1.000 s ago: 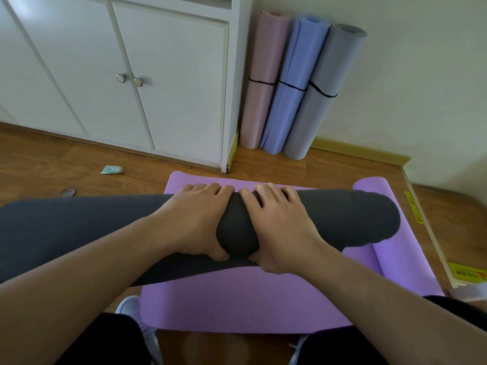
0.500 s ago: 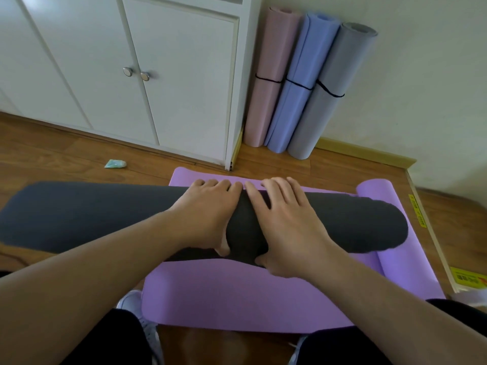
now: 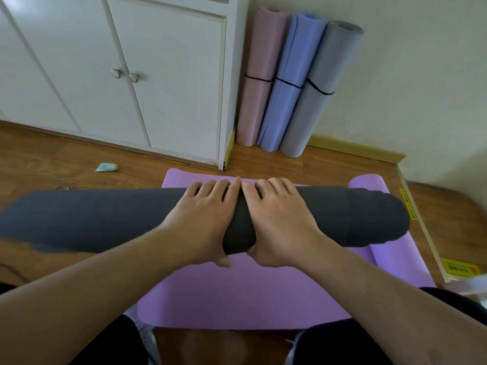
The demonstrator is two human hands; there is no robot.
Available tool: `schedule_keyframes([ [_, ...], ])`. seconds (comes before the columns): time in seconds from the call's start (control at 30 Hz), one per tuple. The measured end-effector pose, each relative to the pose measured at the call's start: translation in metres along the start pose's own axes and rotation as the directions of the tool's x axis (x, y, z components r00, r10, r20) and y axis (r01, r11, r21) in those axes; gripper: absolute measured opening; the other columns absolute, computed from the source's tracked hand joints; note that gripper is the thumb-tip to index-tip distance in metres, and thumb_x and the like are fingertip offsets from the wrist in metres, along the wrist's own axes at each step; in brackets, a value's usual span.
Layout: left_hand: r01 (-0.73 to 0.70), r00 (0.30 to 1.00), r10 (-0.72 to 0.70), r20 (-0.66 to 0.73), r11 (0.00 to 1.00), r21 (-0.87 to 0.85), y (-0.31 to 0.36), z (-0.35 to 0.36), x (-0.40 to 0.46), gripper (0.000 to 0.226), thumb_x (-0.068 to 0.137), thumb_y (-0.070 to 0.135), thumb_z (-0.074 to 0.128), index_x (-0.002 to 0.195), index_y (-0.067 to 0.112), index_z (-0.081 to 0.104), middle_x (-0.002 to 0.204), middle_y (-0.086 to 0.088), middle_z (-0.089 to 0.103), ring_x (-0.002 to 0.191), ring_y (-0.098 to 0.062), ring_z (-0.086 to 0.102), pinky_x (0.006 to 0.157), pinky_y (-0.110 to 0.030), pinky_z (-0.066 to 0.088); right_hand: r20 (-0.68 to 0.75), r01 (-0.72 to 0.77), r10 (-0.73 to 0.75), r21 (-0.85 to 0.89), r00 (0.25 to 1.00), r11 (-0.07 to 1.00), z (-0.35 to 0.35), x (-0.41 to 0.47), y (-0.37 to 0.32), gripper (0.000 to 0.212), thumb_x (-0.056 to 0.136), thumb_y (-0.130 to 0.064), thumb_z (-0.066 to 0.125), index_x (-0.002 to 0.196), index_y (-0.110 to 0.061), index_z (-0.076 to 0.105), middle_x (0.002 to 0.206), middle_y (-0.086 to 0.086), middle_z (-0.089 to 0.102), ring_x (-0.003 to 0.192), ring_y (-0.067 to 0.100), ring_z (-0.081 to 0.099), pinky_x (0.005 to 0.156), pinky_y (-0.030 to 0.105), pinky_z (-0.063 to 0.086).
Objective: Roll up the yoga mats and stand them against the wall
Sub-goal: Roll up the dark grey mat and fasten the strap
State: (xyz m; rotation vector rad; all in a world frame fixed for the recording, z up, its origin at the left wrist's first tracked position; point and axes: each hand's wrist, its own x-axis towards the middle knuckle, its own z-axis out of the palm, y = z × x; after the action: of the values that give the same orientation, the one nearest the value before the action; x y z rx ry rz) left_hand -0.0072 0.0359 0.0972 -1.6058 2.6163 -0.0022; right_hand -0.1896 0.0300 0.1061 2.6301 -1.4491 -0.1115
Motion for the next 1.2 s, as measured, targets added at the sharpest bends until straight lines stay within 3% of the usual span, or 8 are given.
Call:
schedule_keyframes([
  [0.23,0.041,0.982,-0.063,-0.18,0.992,-0.123,-0.007,0.001,0.024,0.11,0.056,0.062,0.081,0.146,0.02,0.035,0.138,0.003,0.053,0.127,-0.023,0.054,0.106,-0.047,0.045,-0.17,-0.047,0.068,0.125,0.983,0.991,-0.029,-0.003,0.001,0.094,0.072,-0.047,0.088,0.149,-0.015,0.045,0.143,0.006,0.045,0.136,0.027,0.041,0.121,0.046,0.035],
  [0.37,0.118,0.943,-0.229,-0.241,0.907,-0.403,-0.019,-0.023,0.04,0.11,0.056,0.064,0.085,0.145,0.028,0.031,0.137,0.007,0.055,0.126,-0.018,0.055,0.108,-0.046,0.047,-0.433,-0.126,0.339,0.449,0.835,0.884,-0.051,-0.018,0.011,0.035,0.087,-0.039,0.078,0.111,-0.022,0.058,0.111,-0.005,0.056,0.099,0.012,0.054,0.082,0.024,0.049],
  [0.5,0.135,0.895,-0.348,-0.279,0.807,-0.575,-0.015,-0.048,0.048,0.115,0.06,0.058,0.093,0.149,0.027,0.028,0.134,0.007,0.055,0.117,-0.013,0.055,0.101,-0.039,0.053,-0.01,-0.313,0.702,0.89,0.712,0.331,-0.069,-0.017,0.033,0.057,0.08,-0.057,0.086,0.115,-0.032,0.048,0.104,-0.014,0.061,0.09,0.007,0.064,0.057,0.009,0.048],
  [0.63,0.064,0.896,-0.342,-0.285,0.733,-0.677,0.005,-0.059,0.049,0.126,0.052,0.064,0.094,0.152,0.034,0.024,0.131,0.017,0.052,0.114,-0.006,0.052,0.094,-0.028,0.052,0.074,-0.054,0.686,0.997,0.724,-0.05,-0.073,-0.009,0.064,0.111,0.053,-0.05,0.103,0.143,-0.027,0.041,0.132,-0.01,0.065,0.115,0.014,0.067,0.09,0.032,0.063],
  [0.73,0.011,0.918,-0.294,-0.267,0.691,-0.723,0.019,-0.061,0.051,0.125,0.047,0.067,0.093,0.149,0.041,0.023,0.119,0.031,0.043,0.113,-0.002,0.051,0.086,-0.016,0.044,-0.001,0.141,0.588,0.971,0.809,-0.193,-0.075,-0.017,0.086,0.088,0.062,-0.021,0.094,0.141,-0.022,0.055,0.13,-0.005,0.073,0.121,0.019,0.069,0.097,0.038,0.06],
  [0.9,0.018,0.967,-0.216,-0.135,0.587,-0.81,0.025,-0.06,0.054,0.132,0.046,0.067,0.095,0.15,0.044,0.017,0.127,0.029,0.041,0.121,-0.004,0.048,0.095,-0.021,0.046,-0.161,0.221,0.564,0.975,0.81,-0.039,-0.076,-0.023,0.094,0.082,0.063,-0.016,0.096,0.137,-0.014,0.061,0.129,0.003,0.073,0.122,0.022,0.069,0.096,0.043,0.061],
  [1.03,-0.115,0.984,-0.097,-0.15,0.303,-0.946,0.016,-0.082,0.047,0.105,0.057,0.068,0.092,0.143,0.053,0.034,0.131,0.037,0.056,0.127,0.01,0.053,0.095,-0.012,0.05,-0.169,0.16,0.56,0.985,0.811,0.066,-0.063,-0.02,0.082,0.094,0.055,-0.007,0.104,0.137,-0.016,0.059,0.127,0.001,0.075,0.119,0.019,0.071,0.094,0.04,0.062],
  [1.2,-0.148,0.903,-0.358,-0.237,0.26,-0.954,0.01,-0.089,0.043,0.121,0.036,0.061,0.1,0.139,0.041,0.04,0.125,0.022,0.062,0.117,0.002,0.06,0.091,-0.026,0.057,0.0,-0.152,0.471,0.946,0.882,0.285,-0.036,-0.011,0.047,0.107,0.047,-0.032,0.106,0.131,-0.054,0.044,0.125,-0.027,0.065,0.117,-0.001,0.062,0.097,0.034,0.059],
])
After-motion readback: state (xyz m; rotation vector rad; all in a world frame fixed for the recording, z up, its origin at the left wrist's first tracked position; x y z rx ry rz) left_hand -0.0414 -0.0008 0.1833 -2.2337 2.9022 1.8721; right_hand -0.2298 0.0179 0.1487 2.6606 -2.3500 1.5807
